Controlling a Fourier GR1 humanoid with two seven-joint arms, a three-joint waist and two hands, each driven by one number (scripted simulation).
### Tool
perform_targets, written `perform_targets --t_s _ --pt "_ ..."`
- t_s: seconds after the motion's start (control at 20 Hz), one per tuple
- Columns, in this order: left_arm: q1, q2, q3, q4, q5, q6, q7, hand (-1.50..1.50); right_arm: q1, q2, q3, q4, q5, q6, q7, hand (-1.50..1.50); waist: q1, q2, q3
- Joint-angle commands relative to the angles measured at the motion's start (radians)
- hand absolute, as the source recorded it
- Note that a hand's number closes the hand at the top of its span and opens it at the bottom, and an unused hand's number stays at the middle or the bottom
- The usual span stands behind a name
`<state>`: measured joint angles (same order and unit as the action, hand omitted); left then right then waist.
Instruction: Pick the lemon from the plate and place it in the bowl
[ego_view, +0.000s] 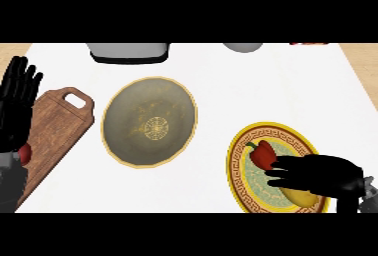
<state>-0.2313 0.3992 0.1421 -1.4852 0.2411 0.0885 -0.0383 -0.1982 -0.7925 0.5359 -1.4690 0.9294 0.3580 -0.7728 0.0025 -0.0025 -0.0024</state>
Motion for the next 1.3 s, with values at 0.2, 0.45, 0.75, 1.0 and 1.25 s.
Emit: perform_targets --t_s 0.2,0.45,0.75,1.0,1.25 --pt "-0.049 -0.030 0.010 0.042 -0.021 -0.006 0.013 0.00 -0.065 0.115 -0.001 0.160 0.105 0.035 -0.006 -1.50 0.002 0.004 0.003" --pt "0.022 -0.045 0.013 0.023 -0.036 -0.021 -0.035 0.00 0.031 0.084 -0.024 0.090 0.069 -0.080 -0.113 1.50 -0.006 0.003 0.003" --pt "0.018 -0.085 -0.008 0.001 -0.069 0.006 -0.023 0.00 -0.053 0.170 -0.049 0.225 0.103 -0.135 -0.155 1.50 0.003 0.003 0.003" --pt "-0.022 -0.086 -0.007 -0.030 -0.065 0.019 0.034 0.00 -0.026 0.173 -0.133 0.175 0.065 -0.078 -0.003 1.50 -0.004 0.002 0.002" --pt "0.019 -0.032 0.063 -0.010 -0.046 0.013 0.023 0.00 0.048 0.116 -0.475 0.334 -0.025 -0.112 0.409 1.50 -0.083 -0.012 0.000"
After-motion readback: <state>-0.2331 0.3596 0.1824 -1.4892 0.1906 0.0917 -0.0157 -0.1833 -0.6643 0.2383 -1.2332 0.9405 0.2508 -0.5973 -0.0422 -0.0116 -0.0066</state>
